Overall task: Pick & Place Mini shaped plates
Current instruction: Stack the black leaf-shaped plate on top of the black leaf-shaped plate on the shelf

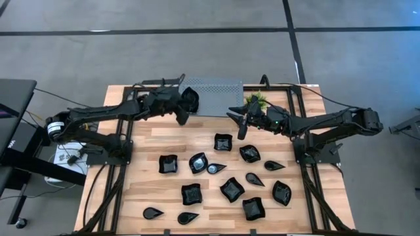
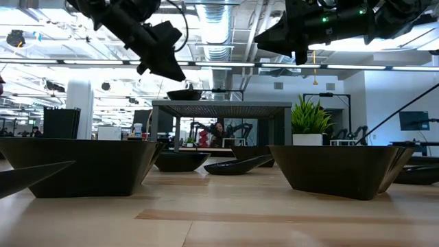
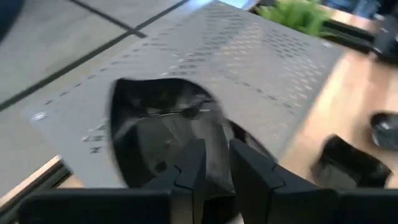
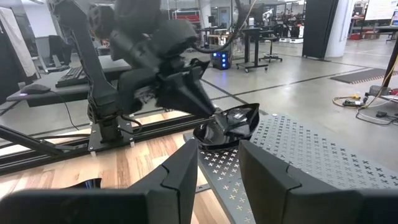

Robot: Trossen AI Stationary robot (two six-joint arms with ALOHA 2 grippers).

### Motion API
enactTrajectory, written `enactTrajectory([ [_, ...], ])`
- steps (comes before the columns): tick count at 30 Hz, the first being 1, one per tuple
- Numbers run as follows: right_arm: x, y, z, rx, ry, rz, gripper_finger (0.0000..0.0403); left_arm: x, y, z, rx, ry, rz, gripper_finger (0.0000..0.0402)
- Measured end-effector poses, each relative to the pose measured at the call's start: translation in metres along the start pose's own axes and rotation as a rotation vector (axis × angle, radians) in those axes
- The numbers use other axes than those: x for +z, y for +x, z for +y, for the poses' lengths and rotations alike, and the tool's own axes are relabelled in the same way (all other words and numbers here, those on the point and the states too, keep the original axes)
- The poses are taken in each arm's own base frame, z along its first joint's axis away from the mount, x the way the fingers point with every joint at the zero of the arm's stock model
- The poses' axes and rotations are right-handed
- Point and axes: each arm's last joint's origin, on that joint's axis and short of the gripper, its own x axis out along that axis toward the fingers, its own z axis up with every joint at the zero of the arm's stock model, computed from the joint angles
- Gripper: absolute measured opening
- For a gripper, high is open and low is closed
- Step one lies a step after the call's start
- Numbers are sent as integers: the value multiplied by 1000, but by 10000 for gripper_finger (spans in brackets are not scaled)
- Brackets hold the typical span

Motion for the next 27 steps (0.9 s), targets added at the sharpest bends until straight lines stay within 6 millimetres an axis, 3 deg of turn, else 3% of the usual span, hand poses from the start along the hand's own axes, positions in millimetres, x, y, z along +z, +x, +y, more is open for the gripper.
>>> enactTrajectory([
  [7, 0, 0, 0, 9, 0, 2, 113, -1, -3, -12, -27, 117, -4, 72],
  [11, -7, 9, 5, 106, 2, -6, 113, 3, -5, -6, 171, 152, -39, 72],
  [15, -12, 38, 14, 140, -22, 11, 110, 14, -12, 8, 426, 175, -113, 72],
  [19, -23, 80, 24, 130, -41, 82, 76, 18, -15, 25, 501, 206, -106, 61],
  [23, -33, 117, 35, 125, -85, 198, 15, 18, -10, 43, 446, 170, -100, 25],
  [27, -26, 142, 38, 118, -164, 264, 16, 16, -4, 53, 267, 97, -108, 7],
])
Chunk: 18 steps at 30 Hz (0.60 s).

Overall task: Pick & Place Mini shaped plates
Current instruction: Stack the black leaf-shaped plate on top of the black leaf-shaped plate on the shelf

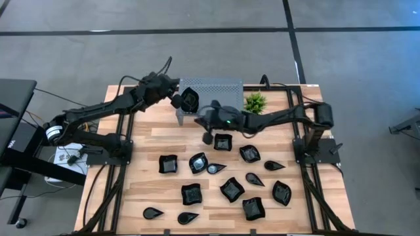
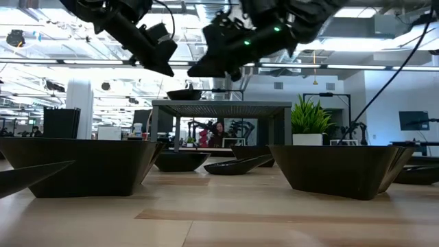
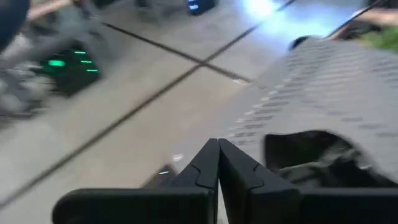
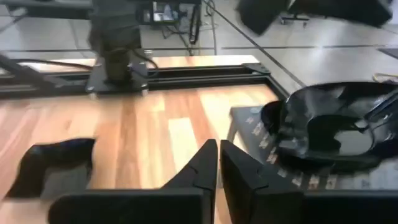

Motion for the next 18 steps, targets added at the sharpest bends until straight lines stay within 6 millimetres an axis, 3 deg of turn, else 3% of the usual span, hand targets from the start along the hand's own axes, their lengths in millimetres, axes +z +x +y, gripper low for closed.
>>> enactTrajectory([
  [4, 19, 9, -7, -16, -5, 15, 15, 0, 1, 3, -48, -6, -4, 7],
  [7, 21, 11, -13, -28, -9, 62, 3, -1, 3, 7, -30, -12, 2, 6],
  [18, -4, 23, -17, 39, -68, 192, 2, -20, 32, 5, -46, -8, 108, 6],
])
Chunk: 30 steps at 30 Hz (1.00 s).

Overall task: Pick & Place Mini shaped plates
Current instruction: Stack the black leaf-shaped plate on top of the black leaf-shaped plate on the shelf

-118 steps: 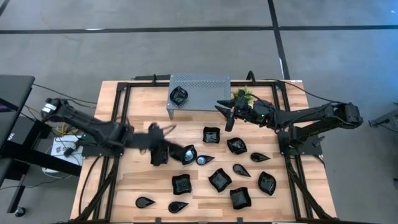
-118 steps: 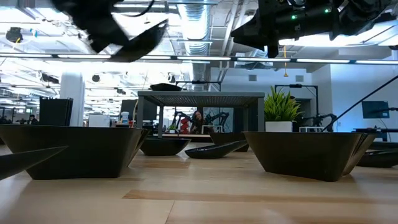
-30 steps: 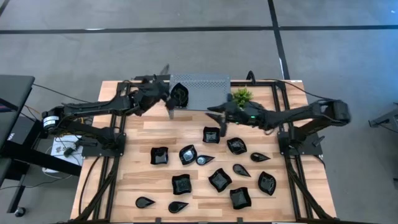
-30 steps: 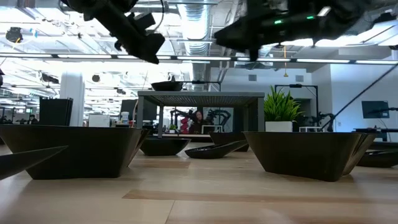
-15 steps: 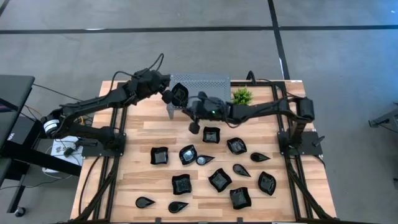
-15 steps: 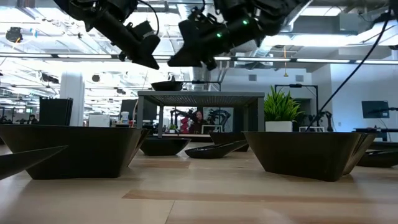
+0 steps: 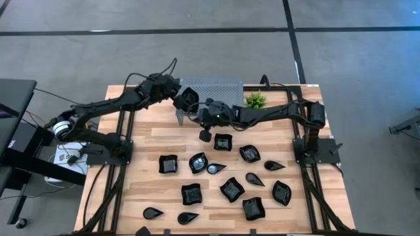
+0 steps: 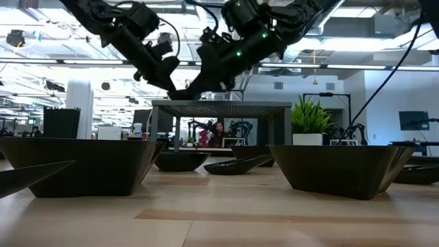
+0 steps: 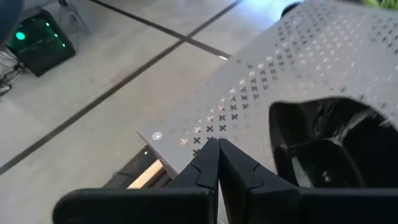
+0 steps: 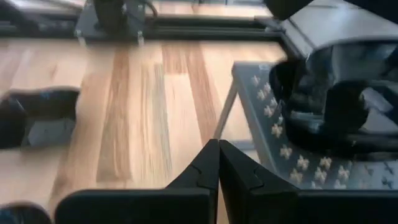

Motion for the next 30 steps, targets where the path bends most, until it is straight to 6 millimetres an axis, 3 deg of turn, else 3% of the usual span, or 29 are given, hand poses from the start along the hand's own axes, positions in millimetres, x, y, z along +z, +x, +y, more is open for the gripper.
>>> enactTrajectory([
  [5, 0, 3, -12, -32, 12, -21, 1, -4, 8, -2, 0, 5, 23, 5],
  [13, -1, 3, -29, -60, 30, -25, 1, -3, 5, -7, -45, 12, 13, 5],
  [25, -1, 3, -29, -57, 28, -30, 0, -2, 2, -24, -126, 41, 10, 7],
  [30, -1, 3, -27, -55, 20, -30, 0, 6, -16, -35, -75, 63, -38, 5],
])
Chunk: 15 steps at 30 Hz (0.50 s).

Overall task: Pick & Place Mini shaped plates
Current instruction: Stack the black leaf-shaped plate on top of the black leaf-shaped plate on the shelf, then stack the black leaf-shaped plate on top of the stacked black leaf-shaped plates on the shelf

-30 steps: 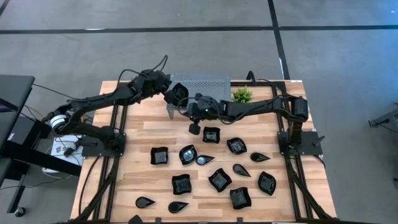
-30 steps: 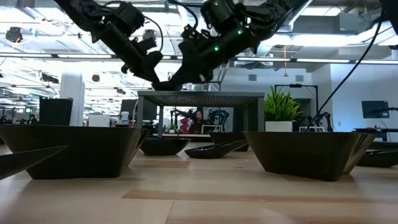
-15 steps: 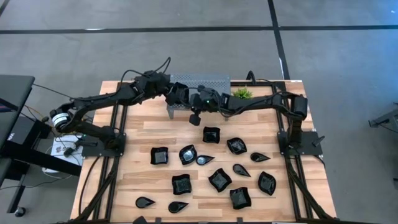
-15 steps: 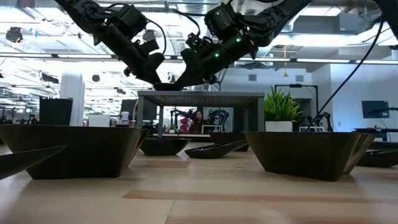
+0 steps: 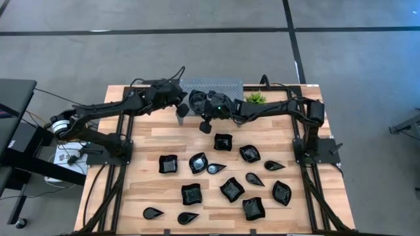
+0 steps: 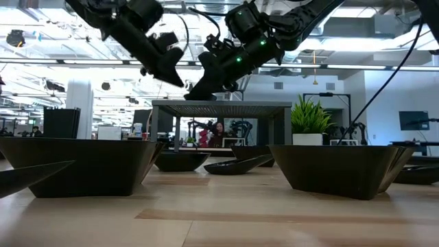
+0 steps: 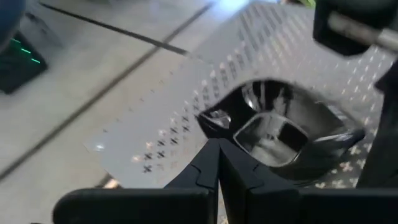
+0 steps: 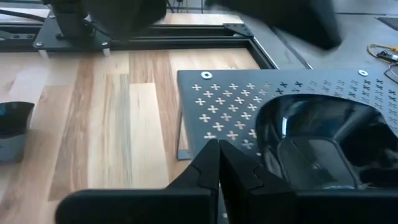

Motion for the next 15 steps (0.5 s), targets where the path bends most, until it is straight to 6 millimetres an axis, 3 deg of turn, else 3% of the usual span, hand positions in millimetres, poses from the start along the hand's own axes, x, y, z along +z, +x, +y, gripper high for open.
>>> enactTrajectory([
  [3, 0, 0, 3, 6, -7, -1, 0, 9, -17, -1, 70, 8, -55, 7],
  [7, 4, -4, 13, 27, -63, -12, 0, 16, -39, -3, 32, 7, -103, 7],
  [15, 31, -41, 36, 89, -68, -40, 2, 6, -61, -20, -111, 57, -8, 10],
])
